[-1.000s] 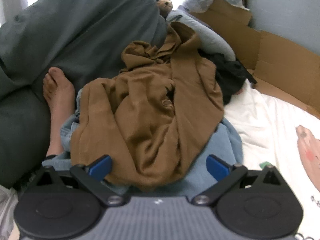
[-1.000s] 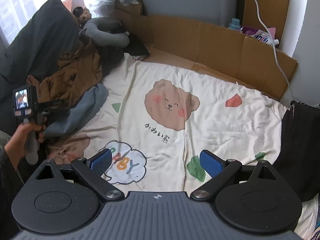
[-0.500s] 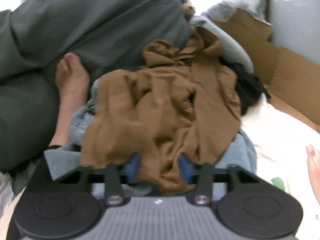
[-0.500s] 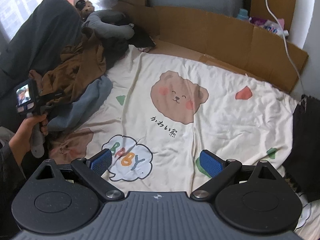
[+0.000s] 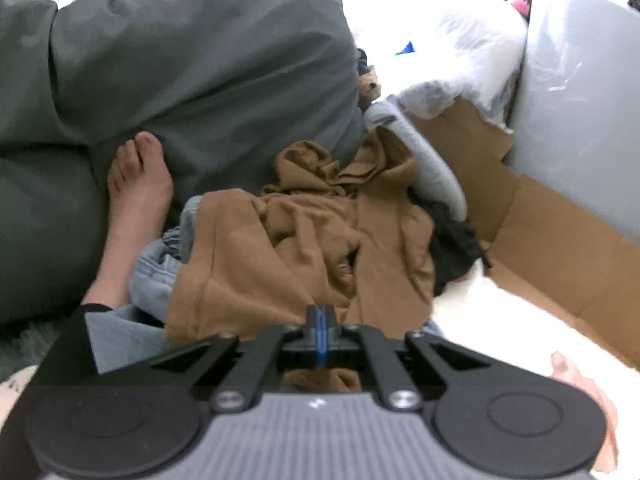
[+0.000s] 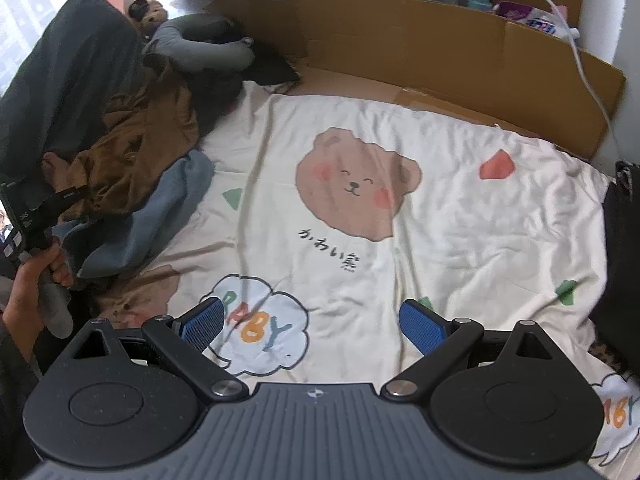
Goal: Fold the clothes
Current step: 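Move the left tool toward the brown garment in the clothes pile, then close the left tool on the brown garment and lift it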
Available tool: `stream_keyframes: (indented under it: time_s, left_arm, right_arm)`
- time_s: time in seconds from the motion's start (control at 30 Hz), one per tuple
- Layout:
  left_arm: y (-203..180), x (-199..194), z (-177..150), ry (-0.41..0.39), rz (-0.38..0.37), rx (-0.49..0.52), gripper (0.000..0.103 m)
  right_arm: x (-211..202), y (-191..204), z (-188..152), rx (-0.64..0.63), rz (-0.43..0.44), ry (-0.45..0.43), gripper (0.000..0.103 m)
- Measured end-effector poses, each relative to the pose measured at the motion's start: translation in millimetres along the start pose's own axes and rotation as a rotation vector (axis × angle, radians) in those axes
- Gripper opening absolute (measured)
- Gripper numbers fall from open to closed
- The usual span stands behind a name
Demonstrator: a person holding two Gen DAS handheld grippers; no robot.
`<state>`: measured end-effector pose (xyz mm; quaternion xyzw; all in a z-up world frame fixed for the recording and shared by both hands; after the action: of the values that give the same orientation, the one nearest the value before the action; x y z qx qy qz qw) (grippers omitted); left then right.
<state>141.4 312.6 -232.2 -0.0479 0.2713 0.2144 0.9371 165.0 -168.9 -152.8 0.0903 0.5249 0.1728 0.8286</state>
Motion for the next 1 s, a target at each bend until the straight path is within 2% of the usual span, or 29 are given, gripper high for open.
stream_keyframes:
  time_s: [0.13, 0.3, 0.6, 0.67, 0.73, 0.77, 0.83, 0.87, 0.9, 0.97, 1.0]
  left_arm:
    - [-10, -11, 0, -0.023, -0.093, -0.001, 0.000]
    - [-42, -24, -5, -0.010, -0.236, 0.038, 0.000]
    - [-100, -57, -11, -0.038, -0.446, 0.153, 0.000]
    - [-112, -66, -15, -0.056, -0.464, 0.207, 0.000]
    - [-120, -70, -19, -0.067, -0.442, 0.263, 0.000]
    - [-119, -66, -21, -0.057, -0.407, 0.271, 0.001]
    - [-117, -58, -23, -0.035, -0.339, 0.284, 0.006]
    - [-112, -52, -24, -0.016, -0.313, 0.272, 0.022]
    - [-106, -47, -25, -0.001, -0.293, 0.256, 0.049]
    - [-93, -38, -28, 0.013, -0.253, 0.221, 0.076]
    - [-86, -35, -28, 0.019, -0.231, 0.205, 0.077]
  right_arm:
    - [2, 1, -2, -0.007, 0.012, 0.009, 0.097]
    - [6, -3, -2, 0.005, 0.017, 0.012, 0.097]
    - [28, -2, -2, 0.042, 0.046, 0.025, 0.097]
    - [35, 1, 0, 0.061, 0.067, 0.029, 0.097]
    - [43, 6, 3, 0.081, 0.081, 0.037, 0.097]
    - [47, 8, 3, 0.089, 0.085, 0.039, 0.096]
    - [54, 13, 5, 0.098, 0.094, 0.041, 0.096]
    - [57, 16, 6, 0.102, 0.100, 0.042, 0.096]
    - [60, 18, 6, 0.105, 0.107, 0.043, 0.096]
    - [66, 22, 7, 0.111, 0.120, 0.045, 0.097]
    - [69, 24, 8, 0.117, 0.127, 0.046, 0.097]
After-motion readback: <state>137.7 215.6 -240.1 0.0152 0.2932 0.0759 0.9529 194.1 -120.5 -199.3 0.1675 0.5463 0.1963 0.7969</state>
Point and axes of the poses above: each gripper's, at about its wrist camera, not at the fingertips, and x roughly the way its jaws point, y to its left, z to its top, the point moved 1 cm from there along x, roughly the way its jaws point, and after that the axes turned 14 degrees about x, right-handed, at the moved point
